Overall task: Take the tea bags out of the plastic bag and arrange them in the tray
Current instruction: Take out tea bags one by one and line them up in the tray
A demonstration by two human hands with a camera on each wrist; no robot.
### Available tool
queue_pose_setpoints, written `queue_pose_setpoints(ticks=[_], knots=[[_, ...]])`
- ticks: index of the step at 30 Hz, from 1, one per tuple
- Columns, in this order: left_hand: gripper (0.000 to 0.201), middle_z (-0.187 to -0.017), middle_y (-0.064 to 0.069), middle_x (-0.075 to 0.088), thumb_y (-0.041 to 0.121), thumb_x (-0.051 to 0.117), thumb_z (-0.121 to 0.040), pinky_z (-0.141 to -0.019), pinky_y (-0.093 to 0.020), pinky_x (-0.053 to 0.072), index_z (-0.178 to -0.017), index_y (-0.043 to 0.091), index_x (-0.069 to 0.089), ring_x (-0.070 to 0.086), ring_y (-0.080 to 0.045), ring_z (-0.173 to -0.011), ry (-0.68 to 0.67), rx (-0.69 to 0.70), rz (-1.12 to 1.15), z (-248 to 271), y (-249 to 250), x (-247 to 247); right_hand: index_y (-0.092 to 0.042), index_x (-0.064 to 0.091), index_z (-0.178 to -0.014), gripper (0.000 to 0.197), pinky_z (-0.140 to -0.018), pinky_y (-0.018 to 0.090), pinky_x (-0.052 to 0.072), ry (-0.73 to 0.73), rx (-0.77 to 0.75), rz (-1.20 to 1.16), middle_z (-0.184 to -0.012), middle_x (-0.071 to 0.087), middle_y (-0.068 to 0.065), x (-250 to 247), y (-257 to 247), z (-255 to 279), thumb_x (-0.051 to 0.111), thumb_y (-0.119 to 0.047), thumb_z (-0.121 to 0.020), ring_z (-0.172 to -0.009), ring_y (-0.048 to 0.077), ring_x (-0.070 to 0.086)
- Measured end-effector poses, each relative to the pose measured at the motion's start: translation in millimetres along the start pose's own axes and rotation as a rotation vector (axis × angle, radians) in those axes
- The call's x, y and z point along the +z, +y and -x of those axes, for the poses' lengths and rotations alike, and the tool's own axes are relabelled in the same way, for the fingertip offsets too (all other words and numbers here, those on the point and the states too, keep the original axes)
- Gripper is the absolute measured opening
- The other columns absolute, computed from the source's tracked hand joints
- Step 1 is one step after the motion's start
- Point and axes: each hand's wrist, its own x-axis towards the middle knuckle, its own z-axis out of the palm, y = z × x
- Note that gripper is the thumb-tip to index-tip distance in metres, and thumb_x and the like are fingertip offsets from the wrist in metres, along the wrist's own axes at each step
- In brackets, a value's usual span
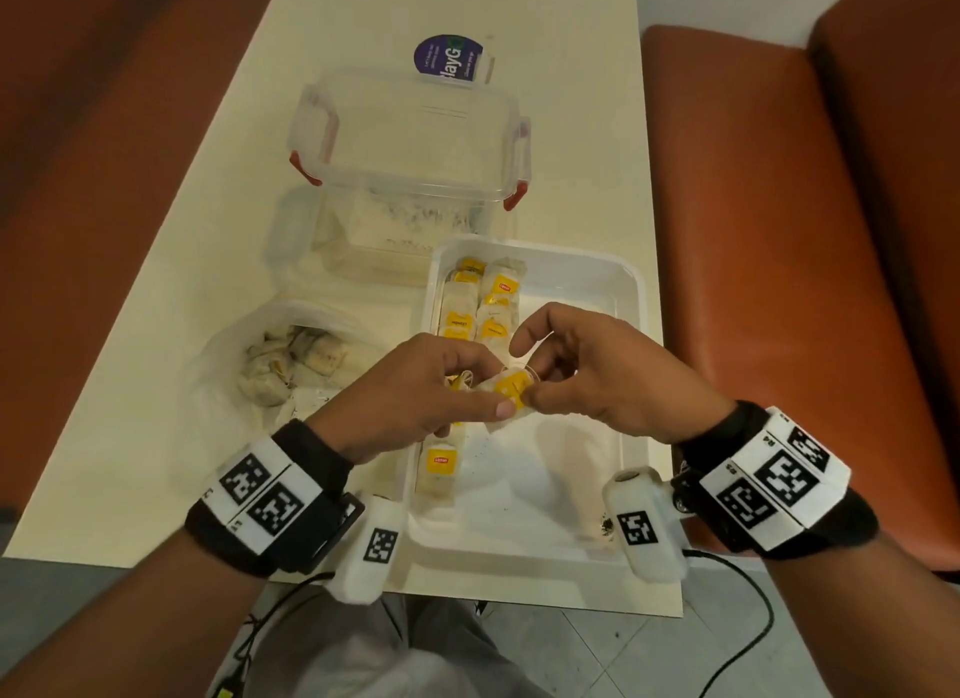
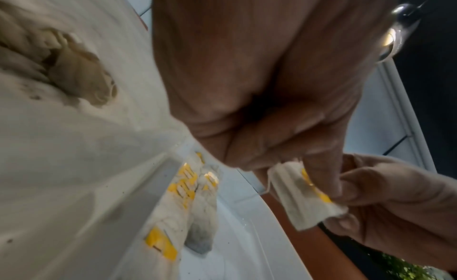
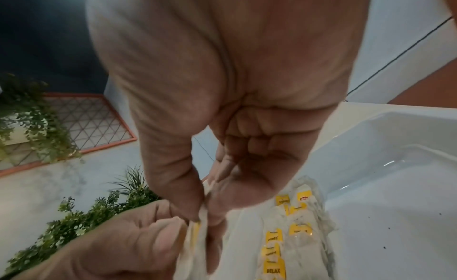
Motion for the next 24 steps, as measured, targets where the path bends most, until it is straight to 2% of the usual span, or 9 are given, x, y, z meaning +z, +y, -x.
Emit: queue_pose_setpoints(ticks=[2,5,7,10,14,17,19,24], knots=[[0.011,-0.070,0.013,0.057,0.024,0.081,-0.081,-0.049,-0.021,0.042,-0.077,0.019,0.072,0.046,-0.004,-0.050,0.045,-0.004,-0.023,-1,-5,3,-0.019,0.066,-0.103,0.031,-0.059,0.025,0.047,0.014,0.003,-0.036,-0.079,0.070,0.005,-2,2,-4,0.076,-0.001,-0.080,-0.064,0.011,0.057],[0.016,-0.064,0.012,0.057,0.031,0.084,-0.077,-0.050,-0.023,0.046,-0.072,0.022,0.071,0.051,-0.005,-0.051,0.102,-0.003,-0.129,-1,-10,6,-0.018,0.072,-0.096,0.021,-0.059,0.021,0.046,0.019,0.006,-0.016,-0.072,0.067,-0.002,-1,5,-11,0.076,-0.003,-0.082,-0.061,0.008,0.055],[0.019,-0.066,0.013,0.061,0.037,0.086,-0.073,-0.050,-0.022,0.048,-0.083,0.026,0.074,0.056,-0.006,-0.053,0.127,-0.021,-0.174,3,-11,5,-0.020,0.073,-0.093,0.018,-0.057,0.016,0.045,0.020,-0.004,0.027,-0.070,0.066,-0.006,-1,5,-13,0.077,-0.006,-0.083,-0.059,0.004,0.055],[0.043,-0.082,0.012,0.074,0.039,0.087,-0.070,-0.051,-0.018,0.049,-0.108,0.036,0.068,0.067,-0.008,-0.064,0.188,-0.065,-0.157,11,-12,-5,-0.025,0.074,-0.092,0.018,-0.059,0.014,0.045,0.011,-0.040,0.158,-0.075,0.068,-0.008,-1,5,-18,0.077,-0.010,-0.083,-0.062,-0.001,0.057],[0.035,-0.084,0.007,0.076,0.034,0.084,-0.074,-0.042,-0.014,0.038,-0.105,0.033,0.067,0.053,-0.001,-0.048,0.278,-0.085,0.014,28,-11,-18,-0.036,0.072,-0.087,0.020,-0.065,0.017,0.044,-0.099,-0.008,0.424,-0.077,0.065,-0.014,7,7,-29,0.076,-0.016,-0.083,-0.068,0.003,0.058],[0.033,-0.077,-0.002,0.071,0.041,0.082,-0.068,-0.039,-0.019,0.031,-0.097,0.030,0.070,0.046,-0.008,-0.045,0.316,-0.100,0.192,40,-17,-19,-0.039,0.072,-0.088,0.021,-0.066,0.020,0.042,-0.172,0.046,0.529,-0.074,0.061,-0.018,14,6,-39,0.074,-0.019,-0.084,-0.068,0.002,0.057],[0.032,-0.079,-0.009,0.070,0.045,0.079,-0.066,-0.038,-0.020,0.029,-0.094,0.030,0.071,0.043,-0.008,-0.044,0.341,-0.110,0.256,45,-22,-17,-0.036,0.073,-0.091,0.019,-0.067,0.022,0.043,-0.159,0.060,0.551,-0.073,0.061,-0.018,17,6,-49,0.074,-0.019,-0.084,-0.070,0.003,0.057],[0.042,-0.086,-0.008,0.075,0.049,0.074,-0.064,-0.037,-0.019,0.031,-0.096,0.021,0.070,0.041,-0.006,-0.041,0.414,-0.124,0.363,56,-28,-13,-0.035,0.070,-0.090,0.017,-0.072,0.028,0.050,-0.048,0.094,0.625,-0.083,0.065,-0.015,21,9,-73,0.074,-0.021,-0.082,-0.082,0.010,0.062]])
